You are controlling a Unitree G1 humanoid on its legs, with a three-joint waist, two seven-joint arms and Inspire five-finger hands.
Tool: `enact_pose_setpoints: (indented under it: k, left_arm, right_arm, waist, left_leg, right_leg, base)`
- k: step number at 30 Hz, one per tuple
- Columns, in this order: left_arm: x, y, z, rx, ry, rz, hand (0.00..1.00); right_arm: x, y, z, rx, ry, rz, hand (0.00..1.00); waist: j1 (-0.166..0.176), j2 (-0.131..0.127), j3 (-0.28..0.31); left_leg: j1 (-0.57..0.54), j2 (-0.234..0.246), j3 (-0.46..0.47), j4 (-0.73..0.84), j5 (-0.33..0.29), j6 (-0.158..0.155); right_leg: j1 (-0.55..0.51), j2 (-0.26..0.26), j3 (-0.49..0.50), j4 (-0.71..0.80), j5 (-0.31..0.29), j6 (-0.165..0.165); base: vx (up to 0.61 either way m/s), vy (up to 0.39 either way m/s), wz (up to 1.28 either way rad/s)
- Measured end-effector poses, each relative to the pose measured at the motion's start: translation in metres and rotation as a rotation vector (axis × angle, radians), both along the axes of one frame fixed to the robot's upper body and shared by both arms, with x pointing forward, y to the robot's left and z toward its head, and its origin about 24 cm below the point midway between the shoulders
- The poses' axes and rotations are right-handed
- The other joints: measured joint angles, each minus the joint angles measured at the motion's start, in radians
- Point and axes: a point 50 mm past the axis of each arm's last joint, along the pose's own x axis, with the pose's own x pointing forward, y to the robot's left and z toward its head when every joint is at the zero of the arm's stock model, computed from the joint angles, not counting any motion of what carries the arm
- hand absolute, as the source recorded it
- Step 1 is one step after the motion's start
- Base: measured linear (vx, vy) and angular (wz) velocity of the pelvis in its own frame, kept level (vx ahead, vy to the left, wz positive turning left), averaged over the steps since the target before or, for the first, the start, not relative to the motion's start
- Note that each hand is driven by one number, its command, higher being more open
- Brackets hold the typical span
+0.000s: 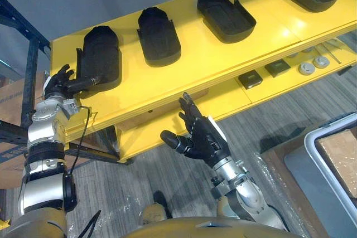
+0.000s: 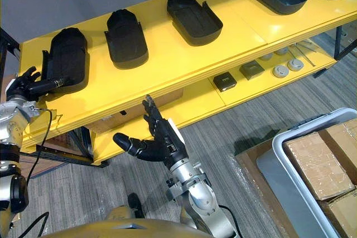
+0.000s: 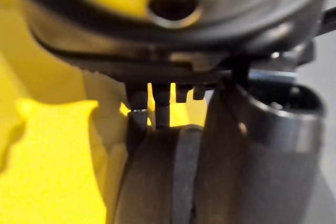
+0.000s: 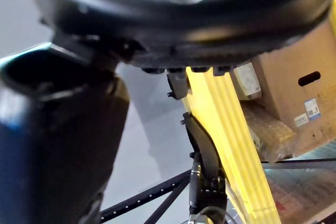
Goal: Walk over and take three plastic housings, then place them on the shelf
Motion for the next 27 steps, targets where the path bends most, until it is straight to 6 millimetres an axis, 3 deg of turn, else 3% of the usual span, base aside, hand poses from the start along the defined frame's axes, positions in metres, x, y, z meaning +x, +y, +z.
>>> enact_pose_setpoints:
  k: [5, 9, 14, 19, 25, 27]
  left_arm:
    - [-0.004, 0.005, -0.003, 0.013, 0.014, 0.06, 1.0]
    - [-0.007, 0.01, 0.001, 0.036, -0.045, 0.183, 1.0]
    - [-0.015, 0.006, 0.019, 0.109, -0.189, 0.234, 1.0]
    - [-0.016, -0.03, 0.047, 0.128, -0.413, 0.152, 1.0]
    - [-0.034, -0.088, 0.053, 0.08, -0.558, -0.014, 1.0]
    - [-0.043, -0.102, 0.051, 0.054, -0.585, -0.054, 1.0]
  right_arm:
    - [-0.001, 0.002, 0.0, -0.019, -0.012, 0.005, 1.0]
    - [0.003, -0.003, 0.009, -0.137, -0.164, -0.029, 1.0]
    - [0.033, -0.037, 0.037, -0.311, -0.413, -0.171, 1.0]
    - [0.068, -0.074, 0.071, -0.481, -0.616, -0.393, 1.0]
    - [0.108, -0.084, 0.068, -0.713, -0.606, -0.412, 1.0]
    - [0.12, -0.09, 0.065, -0.809, -0.589, -0.414, 1.0]
  waist:
    - [-0.004, 0.0, 0.0]
    - [-0.014, -0.004, -0.003]
    - [-0.015, -0.012, -0.007]
    - [0.008, -0.027, -0.027]
    - [0.02, -0.026, -0.058]
    - [0.044, -0.017, -0.064]
  left_leg:
    - [0.017, 0.0, -0.002, -0.005, 0.001, -0.001]
    - [0.023, -0.001, -0.009, -0.013, 0.006, -0.003]
    - [0.047, -0.001, -0.018, -0.019, 0.008, -0.004]
    - [0.044, -0.001, -0.05, -0.018, 0.009, -0.006]
    - [0.03, -0.004, -0.124, -0.017, 0.02, -0.006]
    - [0.027, -0.006, -0.137, -0.019, 0.024, -0.004]
  right_leg:
    - [0.017, 0.001, -0.002, -0.002, 0.0, 0.0]
    - [0.025, 0.002, -0.006, -0.004, 0.001, 0.0]
    - [0.056, 0.004, -0.012, -0.016, 0.009, -0.003]
    - [0.092, 0.004, -0.042, -0.06, 0.025, -0.002]
    - [0.142, 0.003, -0.113, -0.089, 0.033, -0.003]
    - [0.15, 0.001, -0.126, -0.091, 0.033, -0.003]
  base:
    - [0.0, 0.0, 0.0]
    - [0.0, -0.001, 0.03]
    - [0.0, -0.001, 0.03]
    - [-0.02, -0.006, 0.15]
    - [0.0, -0.012, 0.32]
    - [-0.01, -0.002, 0.25]
